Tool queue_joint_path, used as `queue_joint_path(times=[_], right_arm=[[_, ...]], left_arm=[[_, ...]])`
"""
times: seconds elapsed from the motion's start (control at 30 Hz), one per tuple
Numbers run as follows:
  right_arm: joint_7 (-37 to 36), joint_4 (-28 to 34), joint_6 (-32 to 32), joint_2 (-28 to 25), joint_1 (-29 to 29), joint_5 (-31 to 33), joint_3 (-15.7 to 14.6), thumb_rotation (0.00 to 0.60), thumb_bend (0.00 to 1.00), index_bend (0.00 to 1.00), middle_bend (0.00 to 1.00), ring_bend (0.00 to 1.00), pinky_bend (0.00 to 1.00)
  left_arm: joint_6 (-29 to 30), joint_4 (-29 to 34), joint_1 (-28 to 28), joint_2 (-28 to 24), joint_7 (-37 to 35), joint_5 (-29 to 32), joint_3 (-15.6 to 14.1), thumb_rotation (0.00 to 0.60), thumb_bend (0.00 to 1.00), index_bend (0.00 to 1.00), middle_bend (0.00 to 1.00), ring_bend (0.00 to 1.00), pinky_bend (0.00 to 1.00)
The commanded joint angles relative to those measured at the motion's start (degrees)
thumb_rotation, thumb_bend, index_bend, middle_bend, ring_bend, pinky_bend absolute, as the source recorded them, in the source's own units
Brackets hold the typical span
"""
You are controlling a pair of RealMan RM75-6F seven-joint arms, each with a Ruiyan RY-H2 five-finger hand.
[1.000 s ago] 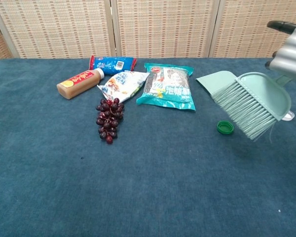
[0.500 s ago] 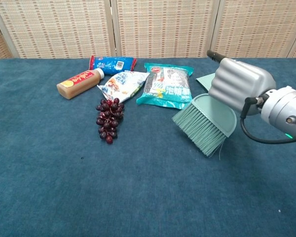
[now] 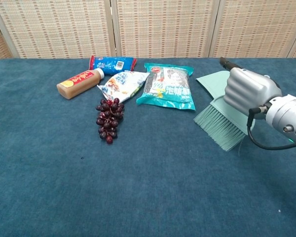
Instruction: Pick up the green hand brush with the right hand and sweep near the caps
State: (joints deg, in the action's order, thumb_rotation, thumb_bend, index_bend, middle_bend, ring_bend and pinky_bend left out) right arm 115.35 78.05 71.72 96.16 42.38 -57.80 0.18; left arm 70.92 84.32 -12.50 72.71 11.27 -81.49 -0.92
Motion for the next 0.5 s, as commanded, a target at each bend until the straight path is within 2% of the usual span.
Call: queue_joint_path(times=[0.03,0.5], right_arm=[[0.4,-1.2,0.0,0.1,-0.1,0.6,-0.9,0.6,0.54,1.0,0.87,0.56,0.0],[-2.2,-6.0,0.5,-3.8,-1.7,2.3,-2.8,0.6,0.54,1.0,0.87,0.56,0.0]], left_arm=[[-0.1,0.1,0.0,0.1,0.2,0.1,0.0,0.6,0.43,0.0,0.0,0.0,0.09],[-0.6,-0.1,-0.3,0.6,1.1,0.3,-0.2,0.6,0.43,0.0,0.0,0.0,0.09]])
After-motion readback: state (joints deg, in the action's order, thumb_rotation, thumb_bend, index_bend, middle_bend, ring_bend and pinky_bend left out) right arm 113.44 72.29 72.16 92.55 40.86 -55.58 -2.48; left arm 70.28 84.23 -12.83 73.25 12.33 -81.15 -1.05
